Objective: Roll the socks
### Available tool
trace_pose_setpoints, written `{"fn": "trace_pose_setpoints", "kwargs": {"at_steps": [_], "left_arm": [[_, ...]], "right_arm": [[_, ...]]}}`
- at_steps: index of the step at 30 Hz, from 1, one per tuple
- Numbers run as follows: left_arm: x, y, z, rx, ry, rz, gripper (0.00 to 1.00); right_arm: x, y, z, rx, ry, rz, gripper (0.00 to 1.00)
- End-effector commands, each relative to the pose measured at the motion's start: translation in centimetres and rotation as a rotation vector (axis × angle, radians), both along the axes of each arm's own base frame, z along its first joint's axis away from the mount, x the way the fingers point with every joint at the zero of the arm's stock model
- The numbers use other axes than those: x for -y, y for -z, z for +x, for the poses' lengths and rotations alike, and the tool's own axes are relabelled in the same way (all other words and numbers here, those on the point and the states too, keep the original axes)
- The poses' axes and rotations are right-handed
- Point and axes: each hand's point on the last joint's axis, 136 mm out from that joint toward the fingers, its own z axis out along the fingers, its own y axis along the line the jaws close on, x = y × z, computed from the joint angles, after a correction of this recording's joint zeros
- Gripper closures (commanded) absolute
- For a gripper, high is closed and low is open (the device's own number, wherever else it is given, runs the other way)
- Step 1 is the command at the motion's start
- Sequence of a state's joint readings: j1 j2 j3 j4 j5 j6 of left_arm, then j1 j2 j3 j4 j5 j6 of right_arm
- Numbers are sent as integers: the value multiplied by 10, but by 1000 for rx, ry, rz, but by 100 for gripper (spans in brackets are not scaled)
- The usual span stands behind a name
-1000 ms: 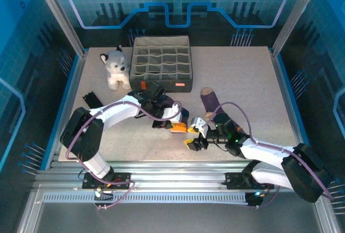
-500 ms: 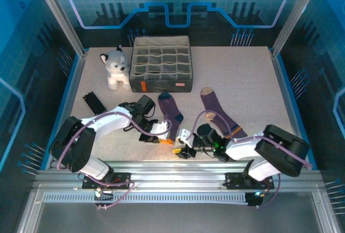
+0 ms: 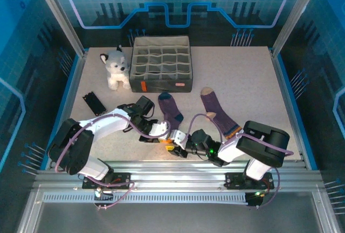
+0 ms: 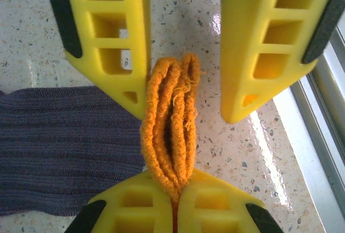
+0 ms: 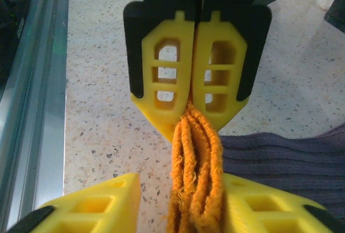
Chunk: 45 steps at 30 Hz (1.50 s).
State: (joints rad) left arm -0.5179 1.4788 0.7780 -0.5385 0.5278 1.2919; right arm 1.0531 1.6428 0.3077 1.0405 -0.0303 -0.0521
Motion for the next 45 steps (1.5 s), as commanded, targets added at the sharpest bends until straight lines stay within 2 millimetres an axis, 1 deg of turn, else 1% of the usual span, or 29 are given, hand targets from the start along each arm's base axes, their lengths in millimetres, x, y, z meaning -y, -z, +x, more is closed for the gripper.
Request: {"fn": "trace_pose_setpoints", "kwargs": {"at_steps": [1,4,7,9,12,15,17,19,22,25,28,30,35,40,44,45], "left_arm": [[-2,0,-5,0,8,-16,100],[-2,1,-4,0,1,-12,100],[-4,4,-4,1,-10,3,100],[-6,5,-2,3,-32,11,98],[-7,2,4,26,-87,15,89],[-8,-7,15,84,-160,-2,74],[-9,-16,22,136,-210,-28,67],[-9,-27,27,177,-248,-55,64],[-10,-41,33,232,-306,-109,61],[-13,-51,37,250,-351,-174,61],[-17,-57,40,193,-418,-222,67],[-18,-56,41,156,-460,-228,72],[-21,-46,34,144,-432,-198,71],[-24,-34,17,128,-361,-149,70],[-23,-28,9,184,-301,-148,72],[-21,-27,8,195,-289,-147,73]], "right_arm": [[-7,-17,2,40,1,41,71],[-6,-13,0,22,-6,25,89],[-5,-13,1,-3,12,32,100],[-4,-11,1,-41,18,21,100],[-7,-11,-1,-98,19,-3,100],[-7,-16,3,-132,43,2,100],[-6,-17,9,-204,66,-2,100],[-5,-13,9,-278,57,-45,100],[-2,-14,9,-305,49,-71,100],[4,-13,15,-358,75,-67,100],[5,-7,21,-459,105,-84,100],[1,-3,19,-511,100,-94,100],[-2,9,17,-589,120,-96,100],[-2,21,16,-662,142,-139,100],[3,31,19,-705,205,-172,100],[4,31,22,-703,226,-169,100]]}}
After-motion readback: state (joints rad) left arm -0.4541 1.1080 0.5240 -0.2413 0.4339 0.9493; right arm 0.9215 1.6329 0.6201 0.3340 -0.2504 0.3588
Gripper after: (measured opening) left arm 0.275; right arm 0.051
